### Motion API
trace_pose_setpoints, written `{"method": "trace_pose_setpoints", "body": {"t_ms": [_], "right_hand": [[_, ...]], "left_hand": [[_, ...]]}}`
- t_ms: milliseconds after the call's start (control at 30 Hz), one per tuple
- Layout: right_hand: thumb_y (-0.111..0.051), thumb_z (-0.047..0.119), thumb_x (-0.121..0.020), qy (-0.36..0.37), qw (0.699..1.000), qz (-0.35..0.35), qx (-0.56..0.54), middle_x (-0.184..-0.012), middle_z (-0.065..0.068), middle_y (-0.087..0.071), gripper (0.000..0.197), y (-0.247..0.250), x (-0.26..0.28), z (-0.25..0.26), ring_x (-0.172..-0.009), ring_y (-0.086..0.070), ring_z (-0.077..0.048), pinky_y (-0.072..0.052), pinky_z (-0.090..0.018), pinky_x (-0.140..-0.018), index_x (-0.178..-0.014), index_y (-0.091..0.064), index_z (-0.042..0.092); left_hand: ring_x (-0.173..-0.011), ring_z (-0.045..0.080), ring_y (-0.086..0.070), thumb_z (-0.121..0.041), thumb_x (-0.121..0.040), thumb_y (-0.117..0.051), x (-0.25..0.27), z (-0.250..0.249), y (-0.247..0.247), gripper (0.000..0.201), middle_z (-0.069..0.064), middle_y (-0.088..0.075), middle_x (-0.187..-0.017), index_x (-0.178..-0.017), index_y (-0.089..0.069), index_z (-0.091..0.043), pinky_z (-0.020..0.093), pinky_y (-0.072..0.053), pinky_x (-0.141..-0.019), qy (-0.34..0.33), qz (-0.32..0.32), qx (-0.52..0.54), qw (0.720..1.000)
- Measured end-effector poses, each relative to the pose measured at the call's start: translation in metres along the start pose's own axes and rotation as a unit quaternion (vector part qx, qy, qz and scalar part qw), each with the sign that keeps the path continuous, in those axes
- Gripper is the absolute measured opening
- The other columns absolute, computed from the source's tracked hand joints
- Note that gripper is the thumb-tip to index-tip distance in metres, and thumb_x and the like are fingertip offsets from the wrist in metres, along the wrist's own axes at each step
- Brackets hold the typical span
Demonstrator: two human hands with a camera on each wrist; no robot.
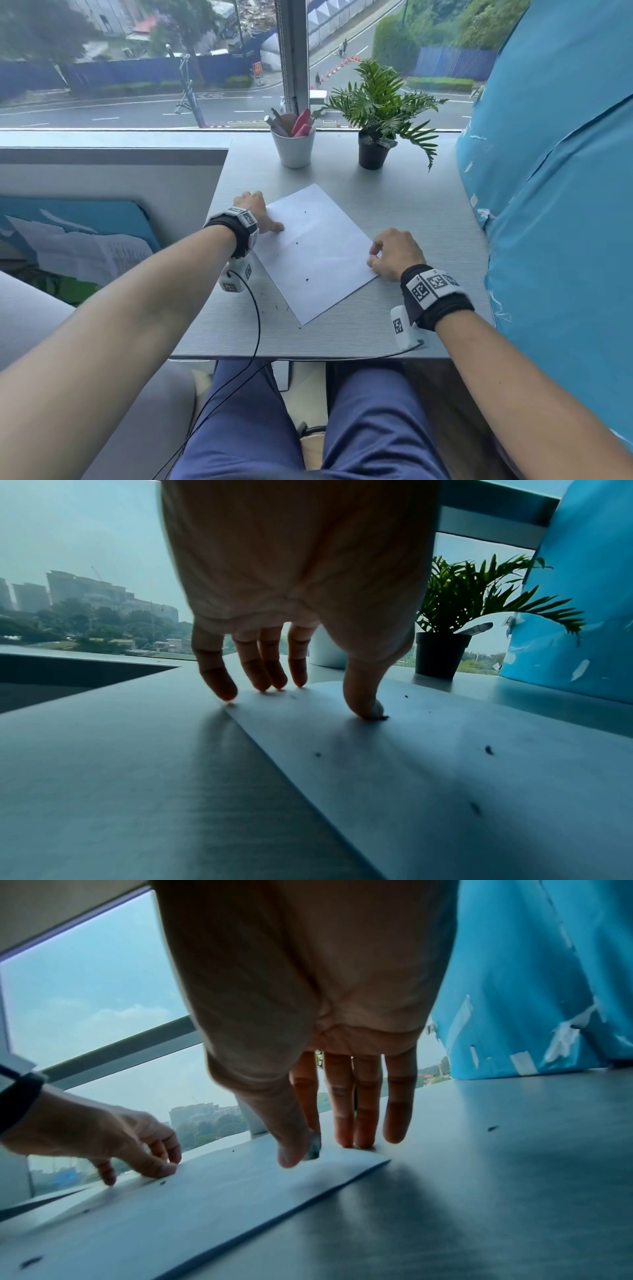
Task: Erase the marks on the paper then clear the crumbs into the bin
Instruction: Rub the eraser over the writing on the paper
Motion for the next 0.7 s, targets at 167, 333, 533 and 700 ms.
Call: {"method": "trace_pose_setpoints", "body": {"t_ms": [167,333,533,700], "right_hand": [[-0.072,0.021,-0.076,-0.002,1.0,0.02,-0.012,-0.102,-0.007,-0.072,0.004,-0.009,0.009,0.015,-0.102,-0.063,-0.027,-0.045,-0.026,-0.085,-0.08,-0.072,0.022],[-0.072,0.025,-0.071,-0.029,0.999,0.02,-0.008,-0.097,-0.005,-0.072,0.006,-0.016,0.004,0.026,-0.102,-0.063,-0.027,-0.048,-0.034,-0.092,-0.072,-0.066,0.024],[-0.071,0.02,-0.075,-0.025,1.0,0.005,0.015,-0.099,-0.005,-0.071,0.009,-0.02,0.0,0.028,-0.099,-0.064,-0.026,-0.044,-0.034,-0.09,-0.083,-0.07,0.021],[-0.069,0.02,-0.076,-0.018,1.0,0.008,0.014,-0.104,-0.008,-0.068,0.016,-0.031,0.001,0.034,-0.1,-0.063,-0.029,-0.049,-0.036,-0.094,-0.092,-0.068,0.018]], "left_hand": [[-0.121,0.032,-0.041,-0.056,-0.074,-0.077,0.006,-0.001,0.0,0.072,0.011,-0.04,-0.129,-0.125,-0.052,-0.011,0.044,-0.041,-0.1,0.01,-0.008,0.003,1.0],[-0.118,0.033,-0.051,-0.054,-0.071,-0.08,0.006,-0.002,0.001,0.08,0.012,-0.046,-0.131,-0.129,-0.049,-0.009,0.043,-0.044,-0.098,-0.002,-0.004,0.025,1.0],[-0.123,0.032,-0.042,-0.054,-0.074,-0.077,0.008,-0.001,0.002,0.071,0.012,-0.045,-0.129,-0.126,-0.053,-0.012,0.047,-0.041,-0.102,-0.001,-0.017,0.011,1.0],[-0.123,0.032,-0.042,-0.041,-0.077,-0.077,0.012,-0.008,0.001,0.064,0.012,-0.042,-0.13,-0.127,-0.051,-0.009,0.045,-0.044,-0.097,0.015,-0.013,-0.016,1.0]]}}
Point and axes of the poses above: each hand's wrist, its own x-axis away from the middle knuckle, its own y-axis out of the back of the hand, z = x × y, the point moved 10 cm from there along -x, towards the middle knuckle
